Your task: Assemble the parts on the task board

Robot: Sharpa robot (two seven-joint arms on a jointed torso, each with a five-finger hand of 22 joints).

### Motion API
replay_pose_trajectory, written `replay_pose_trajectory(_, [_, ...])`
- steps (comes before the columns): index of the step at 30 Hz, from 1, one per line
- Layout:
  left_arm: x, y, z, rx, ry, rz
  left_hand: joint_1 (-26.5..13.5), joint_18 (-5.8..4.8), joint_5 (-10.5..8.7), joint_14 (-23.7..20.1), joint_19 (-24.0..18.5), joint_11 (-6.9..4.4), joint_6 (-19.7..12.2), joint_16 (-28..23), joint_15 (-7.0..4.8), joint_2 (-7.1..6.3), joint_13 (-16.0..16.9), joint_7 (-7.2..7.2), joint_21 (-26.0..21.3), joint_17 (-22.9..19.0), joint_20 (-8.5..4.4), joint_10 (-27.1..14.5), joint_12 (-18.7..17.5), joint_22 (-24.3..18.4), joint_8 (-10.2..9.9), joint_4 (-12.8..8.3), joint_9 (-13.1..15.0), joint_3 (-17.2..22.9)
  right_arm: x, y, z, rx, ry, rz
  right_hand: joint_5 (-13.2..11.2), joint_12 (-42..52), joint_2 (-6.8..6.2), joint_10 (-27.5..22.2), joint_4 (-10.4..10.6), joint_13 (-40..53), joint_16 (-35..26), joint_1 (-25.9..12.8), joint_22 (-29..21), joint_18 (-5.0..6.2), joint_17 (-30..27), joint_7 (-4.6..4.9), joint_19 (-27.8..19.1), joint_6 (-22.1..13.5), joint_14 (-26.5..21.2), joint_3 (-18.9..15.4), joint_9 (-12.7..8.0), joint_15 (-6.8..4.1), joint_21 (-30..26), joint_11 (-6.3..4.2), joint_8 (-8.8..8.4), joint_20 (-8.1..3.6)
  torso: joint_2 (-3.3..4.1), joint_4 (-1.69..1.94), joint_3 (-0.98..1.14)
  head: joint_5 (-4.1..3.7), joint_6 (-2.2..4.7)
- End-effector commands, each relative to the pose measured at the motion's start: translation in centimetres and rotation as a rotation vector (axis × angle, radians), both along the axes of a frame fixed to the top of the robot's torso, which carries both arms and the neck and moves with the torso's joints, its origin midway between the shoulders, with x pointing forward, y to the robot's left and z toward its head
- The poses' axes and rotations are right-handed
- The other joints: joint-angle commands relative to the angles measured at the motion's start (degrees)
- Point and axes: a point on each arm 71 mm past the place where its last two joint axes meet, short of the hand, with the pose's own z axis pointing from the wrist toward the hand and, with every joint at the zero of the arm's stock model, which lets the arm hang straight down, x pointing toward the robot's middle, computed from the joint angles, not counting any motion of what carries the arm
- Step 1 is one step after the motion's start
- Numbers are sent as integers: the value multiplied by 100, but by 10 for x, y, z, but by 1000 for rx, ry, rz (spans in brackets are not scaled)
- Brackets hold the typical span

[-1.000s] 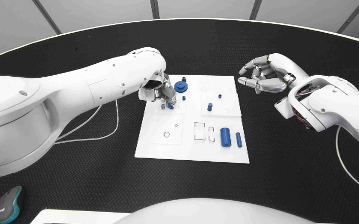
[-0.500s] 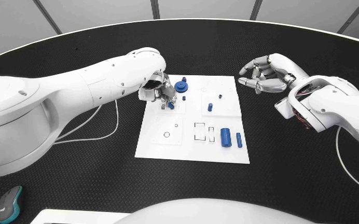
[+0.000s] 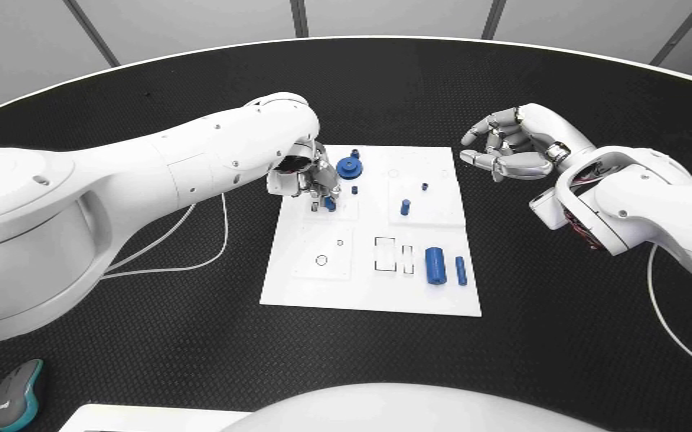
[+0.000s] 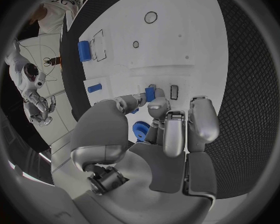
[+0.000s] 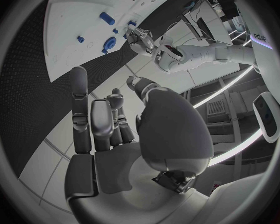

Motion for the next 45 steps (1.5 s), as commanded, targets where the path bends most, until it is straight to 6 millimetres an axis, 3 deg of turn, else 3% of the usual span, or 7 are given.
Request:
replay_pose_trajectory(1, [-2,4,0,48,11,25,65,-69,-23,567,16,-18,-6,30,-56,64,1,-32,-18,1413,-33,-14,-27,-5,34,-530,22,513,0,0,0,0,0,0,25,-26,-10,-6,-2,-7,-24,64,4,71,9,11,34,-42,18,34,-5,-19,-21,-32,19,4,-2,1,2,-2,1])
replay_pose_trajectory(45, [-7,-3,1,86,-25,-37,159,-70,-11,573,20,-25,-15,40,-61,-35,-84,-36,-19,1431,-36,-42,-71,-1,49,-657,121,551,0,0,0,0,1,2,63,-26,-11,-5,3,-7,-21,59,7,70,17,12,37,-42,20,38,-7,-19,-22,-32,23,4,5,-1,-3,12,-18])
